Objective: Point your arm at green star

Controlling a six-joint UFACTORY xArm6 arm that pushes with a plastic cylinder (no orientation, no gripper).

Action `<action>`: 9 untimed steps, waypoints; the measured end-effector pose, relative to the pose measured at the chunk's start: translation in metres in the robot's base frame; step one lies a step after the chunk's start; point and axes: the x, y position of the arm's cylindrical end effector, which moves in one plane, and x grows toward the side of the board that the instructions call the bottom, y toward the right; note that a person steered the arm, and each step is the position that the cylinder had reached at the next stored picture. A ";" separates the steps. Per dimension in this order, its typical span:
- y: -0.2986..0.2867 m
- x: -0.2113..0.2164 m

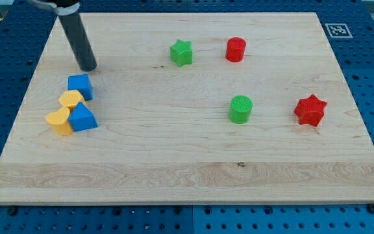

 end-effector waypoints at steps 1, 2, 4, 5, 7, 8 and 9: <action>0.012 -0.027; 0.023 -0.050; 0.046 -0.088; 0.062 -0.103; 0.100 -0.129; 0.126 -0.134; 0.157 -0.134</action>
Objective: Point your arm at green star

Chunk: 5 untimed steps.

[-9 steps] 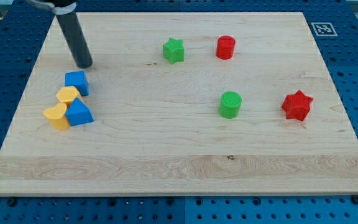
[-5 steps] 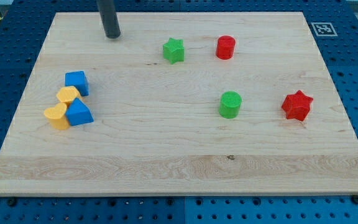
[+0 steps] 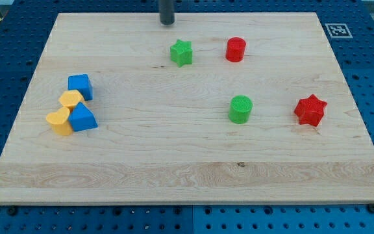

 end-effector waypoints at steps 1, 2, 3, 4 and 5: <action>0.030 0.002; 0.054 0.013; 0.059 0.026; 0.050 0.040; 0.042 0.056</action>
